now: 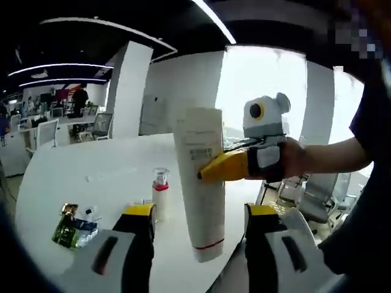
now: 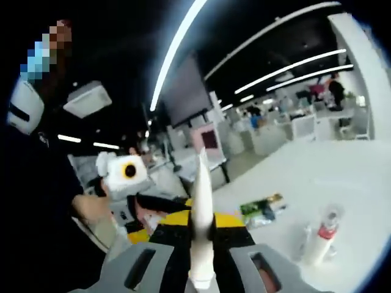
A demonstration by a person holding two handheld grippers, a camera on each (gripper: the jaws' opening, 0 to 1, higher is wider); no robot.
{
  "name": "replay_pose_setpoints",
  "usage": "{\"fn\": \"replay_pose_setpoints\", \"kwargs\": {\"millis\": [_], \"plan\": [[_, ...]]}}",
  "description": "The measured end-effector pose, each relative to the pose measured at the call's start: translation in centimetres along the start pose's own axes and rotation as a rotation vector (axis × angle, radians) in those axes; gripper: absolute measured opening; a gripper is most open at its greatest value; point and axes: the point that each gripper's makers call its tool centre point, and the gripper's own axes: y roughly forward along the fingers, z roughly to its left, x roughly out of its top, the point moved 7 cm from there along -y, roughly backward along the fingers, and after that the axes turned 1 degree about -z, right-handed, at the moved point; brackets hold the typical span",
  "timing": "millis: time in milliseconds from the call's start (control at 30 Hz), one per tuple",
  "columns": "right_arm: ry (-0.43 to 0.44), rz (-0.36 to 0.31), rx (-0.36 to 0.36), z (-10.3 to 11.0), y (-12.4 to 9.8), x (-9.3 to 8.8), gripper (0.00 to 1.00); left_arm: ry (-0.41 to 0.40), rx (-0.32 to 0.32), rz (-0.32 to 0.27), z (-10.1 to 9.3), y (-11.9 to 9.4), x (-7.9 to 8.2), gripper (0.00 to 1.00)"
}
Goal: Arrange the skincare products in the storage area until every visible bottle or jar stands upright without overlapping.
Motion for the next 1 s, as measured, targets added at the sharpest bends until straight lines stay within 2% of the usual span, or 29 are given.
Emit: {"fn": "replay_pose_setpoints", "kwargs": {"millis": [67,100,200,267,367,467,833,900,1000], "plan": [[-0.002,0.001,0.039,0.6,0.0,-0.2,0.03,-0.025,-0.072,-0.033,0.1,-1.0,1.2,0.63],[-0.011,0.001,0.071,1.0,0.1,-0.3,0.03,-0.040,-0.101,-0.040,0.3,-1.4,1.7,0.59],[-0.076,0.023,0.145,2.2,0.2,-0.6,0.03,-0.033,-0.137,-0.060,0.5,-1.8,2.7,0.51],[-0.114,0.041,0.180,2.8,0.3,-0.8,0.03,-0.033,-0.164,-0.049,0.2,-1.7,3.0,0.49],[-0.127,0.050,0.196,3.1,0.4,-1.1,0.03,-0.014,-0.228,-0.021,-0.7,-1.4,3.2,0.49],[-0.138,0.047,0.215,3.3,0.5,-1.3,0.03,0.009,-0.265,0.016,-1.1,-1.3,2.8,0.47],[-0.168,0.055,0.253,4.3,-0.3,-1.8,0.03,0.093,-0.290,0.093,-2.2,-0.3,2.1,0.33],[-0.171,0.058,0.258,4.5,-0.2,-1.9,0.03,0.104,-0.300,0.098,-2.5,-0.1,1.9,0.25],[-0.173,0.063,0.264,4.4,-0.3,-2.1,0.03,0.136,-0.297,0.095,-2.9,-0.1,1.8,0.24]]}}
